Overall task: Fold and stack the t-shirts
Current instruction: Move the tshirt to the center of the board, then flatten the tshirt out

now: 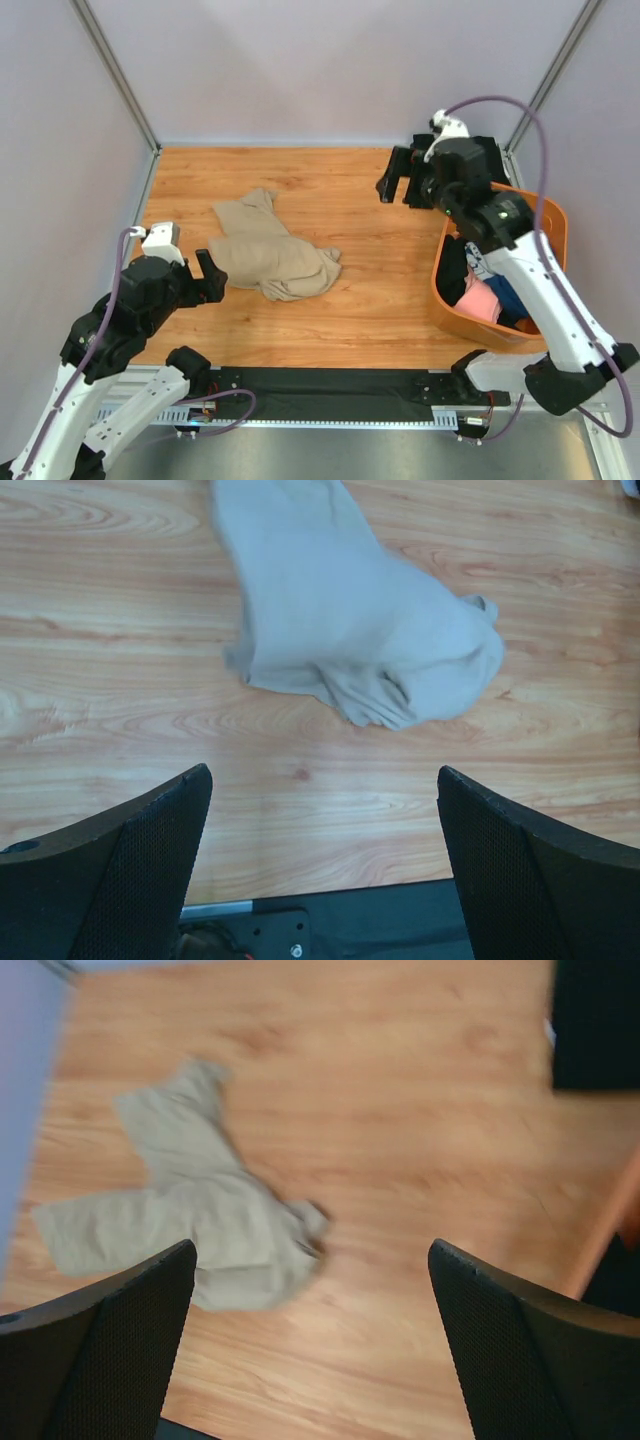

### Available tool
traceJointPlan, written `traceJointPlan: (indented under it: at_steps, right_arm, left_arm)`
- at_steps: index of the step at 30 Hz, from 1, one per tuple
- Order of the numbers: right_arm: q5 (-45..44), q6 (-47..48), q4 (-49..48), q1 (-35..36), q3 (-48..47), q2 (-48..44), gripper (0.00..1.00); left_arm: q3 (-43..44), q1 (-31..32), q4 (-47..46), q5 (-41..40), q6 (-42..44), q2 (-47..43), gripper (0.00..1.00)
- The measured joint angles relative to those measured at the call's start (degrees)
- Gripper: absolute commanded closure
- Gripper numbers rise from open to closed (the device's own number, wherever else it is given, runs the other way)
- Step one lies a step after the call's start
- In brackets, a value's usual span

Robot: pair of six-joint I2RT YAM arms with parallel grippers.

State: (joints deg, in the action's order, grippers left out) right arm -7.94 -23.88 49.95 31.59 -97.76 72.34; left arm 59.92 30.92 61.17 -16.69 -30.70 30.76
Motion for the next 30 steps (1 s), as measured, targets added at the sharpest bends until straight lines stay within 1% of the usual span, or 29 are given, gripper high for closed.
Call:
traceJointPlan:
  at_steps: [3,5,10,13,15,17,20,22,26,28,30]
  right_arm:
    - [-4.55,-1.92,1.51,-1.84,13.27,0.07,0.00]
    - [-5.42,-3.17,2.56,-2.27,19.26,0.04,0.00]
    - [1.31,-6.82,-1.22,-2.16,28.20,1.62,0.00]
    - [2.71,-9.79,-4.85,-2.78,33.79,4.39,0.00]
    - [3.93,-11.93,-6.69,-5.22,38.75,5.25,0.00]
    - [7.13,-13.18,-9.18,-10.43,43.56,5.53,0.00]
    - [8.83,-14.01,-10.21,-20.22,48.48,4.76,0.00]
    - [8.52,-14.25,-9.75,-24.85,51.10,1.70,0.00]
    - [8.22,-14.86,-7.91,-26.14,52.59,-7.19,0.00]
    - [9.53,-15.26,-7.67,-26.27,52.59,-8.61,0.01]
    - [10.36,-15.06,-7.74,-25.33,52.59,-7.98,0.01]
  left_arm:
    - [0.04,0.00,1.29,-0.20,-0.02,0.00,0.00]
    - [0.02,0.00,1.49,-0.20,-0.07,0.02,0.00]
    - [-1.42,0.00,0.81,0.50,-0.79,1.31,0.00]
    - [-2.47,0.00,0.02,1.75,-1.49,3.69,0.00]
    - [-3.06,0.00,-0.57,2.36,-1.90,5.11,0.00]
    - [-3.61,0.00,-0.72,2.69,-2.19,5.75,0.00]
    - [-3.80,0.00,-0.68,2.64,-2.49,5.90,0.00]
    - [-3.82,0.00,-0.66,2.38,-2.67,5.88,0.00]
    - [-4.39,-0.15,-0.72,0.81,-3.21,6.60,0.00]
    - [-4.46,-0.72,-0.90,0.11,-3.50,8.41,0.00]
    - [-4.55,-2.45,-1.68,0.13,-3.67,11.23,0.00]
